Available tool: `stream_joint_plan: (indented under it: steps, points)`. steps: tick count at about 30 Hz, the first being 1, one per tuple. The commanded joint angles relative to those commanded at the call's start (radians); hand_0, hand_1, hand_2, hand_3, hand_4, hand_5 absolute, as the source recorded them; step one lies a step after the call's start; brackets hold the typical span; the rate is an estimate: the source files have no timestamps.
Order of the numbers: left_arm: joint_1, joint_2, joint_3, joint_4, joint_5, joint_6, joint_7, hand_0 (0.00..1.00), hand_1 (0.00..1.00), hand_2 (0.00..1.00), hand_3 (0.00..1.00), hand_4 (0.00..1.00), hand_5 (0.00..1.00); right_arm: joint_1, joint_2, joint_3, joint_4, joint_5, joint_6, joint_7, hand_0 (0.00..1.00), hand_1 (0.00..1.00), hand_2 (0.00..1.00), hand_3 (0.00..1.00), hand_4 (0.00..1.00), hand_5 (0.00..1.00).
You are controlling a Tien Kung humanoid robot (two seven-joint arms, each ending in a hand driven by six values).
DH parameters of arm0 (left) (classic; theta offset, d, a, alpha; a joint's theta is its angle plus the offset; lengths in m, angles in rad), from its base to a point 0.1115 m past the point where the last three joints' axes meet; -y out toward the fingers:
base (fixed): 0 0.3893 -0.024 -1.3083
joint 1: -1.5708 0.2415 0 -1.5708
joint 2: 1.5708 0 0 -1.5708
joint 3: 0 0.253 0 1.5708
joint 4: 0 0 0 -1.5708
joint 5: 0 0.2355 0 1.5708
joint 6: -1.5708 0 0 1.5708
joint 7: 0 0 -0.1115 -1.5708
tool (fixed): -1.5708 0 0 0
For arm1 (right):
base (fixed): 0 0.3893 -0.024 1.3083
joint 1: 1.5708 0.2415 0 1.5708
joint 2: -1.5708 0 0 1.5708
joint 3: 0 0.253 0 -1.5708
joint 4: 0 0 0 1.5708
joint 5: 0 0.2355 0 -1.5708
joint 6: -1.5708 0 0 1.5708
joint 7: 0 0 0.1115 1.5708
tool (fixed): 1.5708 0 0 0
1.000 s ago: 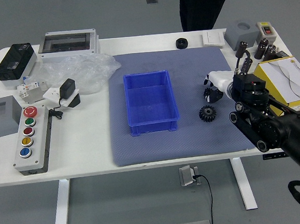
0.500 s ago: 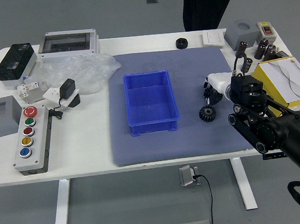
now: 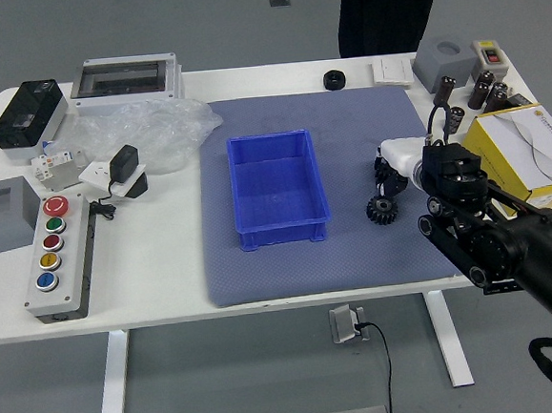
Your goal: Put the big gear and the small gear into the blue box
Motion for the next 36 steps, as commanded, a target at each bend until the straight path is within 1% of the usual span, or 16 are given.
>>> stream_joint_plan:
  steps: [1, 2, 7, 8, 13, 14, 19, 24, 29, 31, 32, 36]
  points:
    - [0.0, 0.0, 0.0, 0.0, 0.0, 0.0, 0.0, 0.807, 0.798, 0.777, 0.711, 0.465, 0.167, -0.001, 0.0, -0.001, -0.001, 0.0, -0.002, 0.001, 0.644, 0.597, 0.656, 0.657, 0.573, 0.243]
    - [0.0, 0.0, 0.001, 0.0, 0.0, 0.0, 0.0, 0.807, 0.796, 0.778, 0.711, 0.465, 0.168, -0.001, 0.0, -0.001, -0.001, 0.0, -0.004, 0.001, 0.614, 0.557, 0.583, 0.621, 0.559, 0.245]
    - [0.0, 0.0, 0.003, 0.0, -0.001, 0.0, -0.001, 0.807, 0.796, 0.778, 0.711, 0.465, 0.168, -0.004, 0.001, -0.004, -0.006, 0.0, -0.017, 0.006, 0.614, 0.557, 0.583, 0.621, 0.559, 0.245]
    - [0.0, -0.001, 0.003, 0.0, -0.001, 0.0, -0.001, 0.807, 0.788, 0.778, 0.71, 0.465, 0.169, -0.004, 0.002, -0.004, -0.007, 0.0, -0.02, 0.007, 0.587, 0.511, 0.524, 0.581, 0.531, 0.246]
    - [0.001, 0.0, 0.003, 0.0, -0.001, 0.0, 0.0, 0.807, 0.788, 0.778, 0.71, 0.465, 0.169, -0.003, 0.001, 0.0, -0.009, 0.0, -0.034, 0.01, 0.587, 0.511, 0.524, 0.581, 0.531, 0.246]
    - [0.001, 0.0, 0.003, 0.0, -0.001, 0.0, 0.0, 0.806, 0.785, 0.775, 0.709, 0.465, 0.169, -0.002, -0.001, 0.001, -0.008, 0.0, -0.037, 0.01, 0.569, 0.478, 0.495, 0.564, 0.508, 0.245]
    - [0.001, 0.002, 0.003, 0.0, -0.001, 0.0, 0.0, 0.806, 0.785, 0.775, 0.709, 0.465, 0.169, 0.006, -0.013, 0.017, 0.012, 0.0, -0.045, 0.007, 0.569, 0.478, 0.495, 0.564, 0.508, 0.245]
    - [0.002, 0.003, 0.003, 0.0, -0.001, 0.0, 0.0, 0.806, 0.784, 0.774, 0.709, 0.466, 0.17, 0.015, -0.034, 0.04, 0.048, 0.0, -0.046, 0.001, 0.562, 0.475, 0.483, 0.556, 0.501, 0.246]
    - [0.002, 0.003, 0.003, 0.0, -0.004, 0.0, -0.001, 0.806, 0.783, 0.773, 0.709, 0.466, 0.174, 0.02, -0.045, 0.051, 0.067, 0.0, -0.039, -0.003, 0.559, 0.472, 0.479, 0.553, 0.499, 0.234]
    - [0.002, 0.003, 0.003, 0.0, -0.005, 0.0, -0.001, 0.806, 0.783, 0.773, 0.709, 0.466, 0.174, 0.019, -0.046, 0.051, 0.069, 0.0, -0.026, -0.004, 0.559, 0.472, 0.479, 0.553, 0.499, 0.234]
    - [0.002, 0.003, 0.003, 0.0, -0.005, 0.0, -0.001, 0.805, 0.783, 0.772, 0.708, 0.467, 0.176, 0.018, -0.046, 0.052, 0.07, 0.0, -0.023, -0.005, 0.58, 0.504, 0.573, 0.646, 0.508, 0.259]
    - [0.003, 0.003, 0.0, 0.0, -0.003, 0.001, 0.0, 0.805, 0.783, 0.772, 0.708, 0.467, 0.176, 0.019, -0.045, 0.064, 0.073, 0.0, 0.013, -0.014, 0.58, 0.504, 0.573, 0.646, 0.508, 0.259]
